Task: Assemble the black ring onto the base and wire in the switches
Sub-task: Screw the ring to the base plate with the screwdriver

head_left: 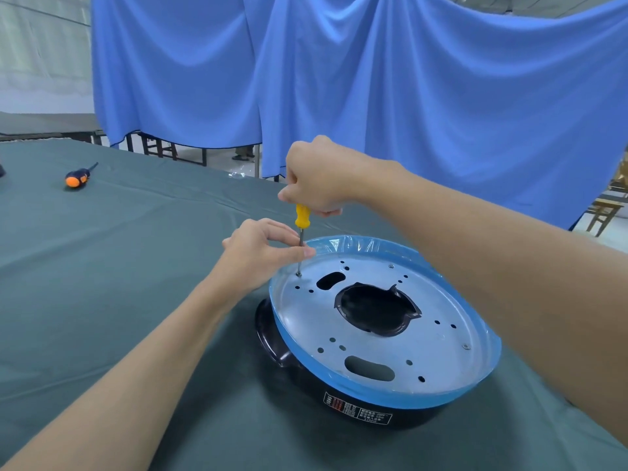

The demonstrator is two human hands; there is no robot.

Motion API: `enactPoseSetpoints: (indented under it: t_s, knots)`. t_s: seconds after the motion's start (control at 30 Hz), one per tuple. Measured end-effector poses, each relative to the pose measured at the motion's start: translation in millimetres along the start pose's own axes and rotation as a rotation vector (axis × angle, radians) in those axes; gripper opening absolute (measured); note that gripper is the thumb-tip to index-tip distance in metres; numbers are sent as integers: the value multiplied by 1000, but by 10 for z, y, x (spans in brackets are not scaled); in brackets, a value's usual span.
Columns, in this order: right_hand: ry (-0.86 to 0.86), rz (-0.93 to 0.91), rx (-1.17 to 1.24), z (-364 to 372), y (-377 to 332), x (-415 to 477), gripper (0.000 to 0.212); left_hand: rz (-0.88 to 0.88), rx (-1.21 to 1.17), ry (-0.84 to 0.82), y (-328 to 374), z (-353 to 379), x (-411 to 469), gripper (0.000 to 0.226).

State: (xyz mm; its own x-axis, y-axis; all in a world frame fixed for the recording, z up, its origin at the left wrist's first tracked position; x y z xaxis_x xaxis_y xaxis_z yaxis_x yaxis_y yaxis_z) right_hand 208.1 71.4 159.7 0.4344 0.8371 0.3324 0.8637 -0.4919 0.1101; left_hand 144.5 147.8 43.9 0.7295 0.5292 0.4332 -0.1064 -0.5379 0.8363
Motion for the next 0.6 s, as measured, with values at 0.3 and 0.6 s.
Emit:
enactPoseSetpoints:
  t_s: [0.3, 0.6]
  knots:
    - [-154, -112, 89, -148, -71, -125, 9, 40, 4, -125, 4, 30, -8, 17]
    - [53, 73, 48, 37, 67, -69, 39, 12, -7, 6, 37, 2, -21, 13]
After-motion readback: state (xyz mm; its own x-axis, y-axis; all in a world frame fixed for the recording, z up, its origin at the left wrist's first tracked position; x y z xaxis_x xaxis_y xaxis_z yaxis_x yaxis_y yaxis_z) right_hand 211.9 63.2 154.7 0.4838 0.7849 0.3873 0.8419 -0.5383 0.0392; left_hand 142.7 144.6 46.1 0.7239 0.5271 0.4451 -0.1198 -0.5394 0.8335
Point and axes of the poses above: each hand's wrist, its own x-axis towards the middle knuckle, its own z-axis out of the palm, y = z × x, the point moved 4 cm from there along x, towards the middle knuckle, and after that the axes turned 7 degrees about y, right-handed, at the moved point
